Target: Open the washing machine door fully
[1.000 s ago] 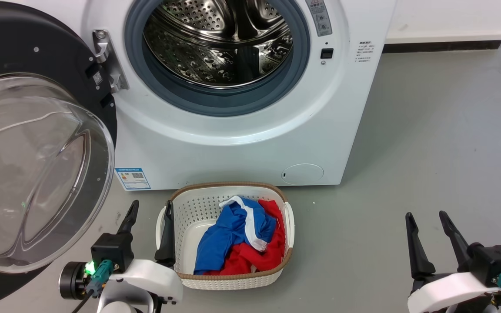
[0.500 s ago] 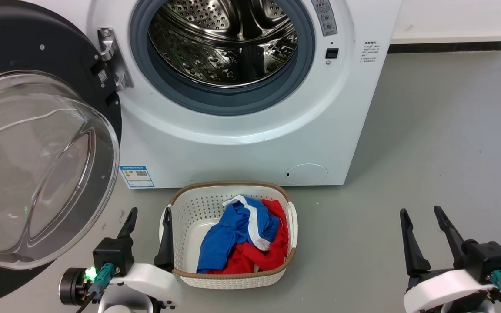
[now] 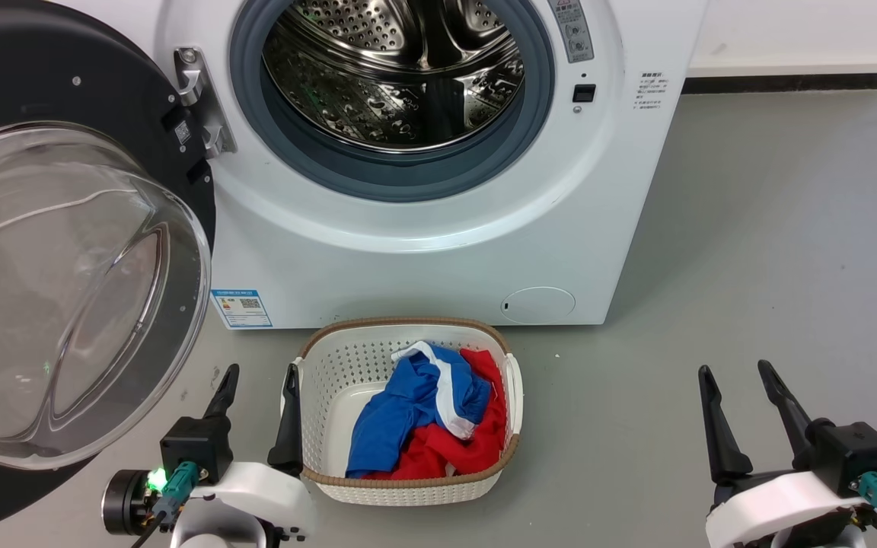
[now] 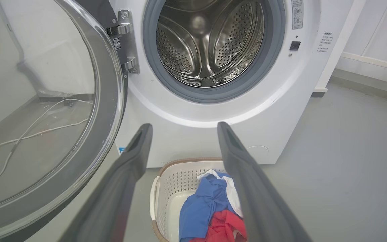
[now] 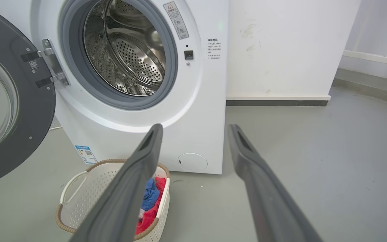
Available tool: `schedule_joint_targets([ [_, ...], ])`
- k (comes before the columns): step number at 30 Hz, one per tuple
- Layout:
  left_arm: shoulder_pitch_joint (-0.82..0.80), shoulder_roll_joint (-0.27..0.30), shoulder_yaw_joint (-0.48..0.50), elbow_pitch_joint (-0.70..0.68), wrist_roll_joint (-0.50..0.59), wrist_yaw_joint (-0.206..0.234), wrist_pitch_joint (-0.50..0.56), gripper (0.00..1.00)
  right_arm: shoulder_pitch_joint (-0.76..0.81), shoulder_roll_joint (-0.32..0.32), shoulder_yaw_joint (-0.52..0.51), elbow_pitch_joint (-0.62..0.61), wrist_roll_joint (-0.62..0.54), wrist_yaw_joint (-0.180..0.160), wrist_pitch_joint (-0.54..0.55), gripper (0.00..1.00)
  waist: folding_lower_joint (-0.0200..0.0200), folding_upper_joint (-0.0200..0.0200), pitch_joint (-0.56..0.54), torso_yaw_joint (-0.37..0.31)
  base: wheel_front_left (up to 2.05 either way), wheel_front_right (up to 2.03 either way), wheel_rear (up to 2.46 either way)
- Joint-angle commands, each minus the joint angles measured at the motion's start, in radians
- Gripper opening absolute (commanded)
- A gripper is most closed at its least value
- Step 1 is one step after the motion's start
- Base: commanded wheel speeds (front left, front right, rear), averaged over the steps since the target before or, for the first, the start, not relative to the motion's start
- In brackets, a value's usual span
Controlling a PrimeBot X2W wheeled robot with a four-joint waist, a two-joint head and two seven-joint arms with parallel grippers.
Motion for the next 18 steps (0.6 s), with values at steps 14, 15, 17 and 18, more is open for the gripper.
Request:
schedule_joint_targets([
  [14,0.020,-0.020,0.012,0.025,-0.087,-0.018,0.025,0.00,0.004,0.001,-0.008,0.036,0.097,0.000,0.026,0.00,0.0000,0.0000,-0.003,0.003,0.00,0.00,0.00],
  [15,0.019,-0.022,0.017,0.025,-0.104,-0.022,0.029,0.00,0.002,0.001,-0.009,0.036,0.117,0.000,0.031,0.00,0.0000,0.0000,-0.003,0.003,0.00,0.00,0.00],
  [17,0.018,-0.026,0.028,0.024,-0.138,-0.029,0.039,0.00,-0.001,0.001,-0.012,0.038,0.158,0.000,0.038,0.00,0.0000,0.0000,-0.003,0.003,0.00,0.00,0.00],
  [18,0.018,-0.028,0.033,0.024,-0.155,-0.033,0.044,0.00,-0.003,0.001,-0.013,0.039,0.178,0.000,0.042,0.00,0.0000,0.0000,-0.004,0.003,0.00,0.00,0.00],
])
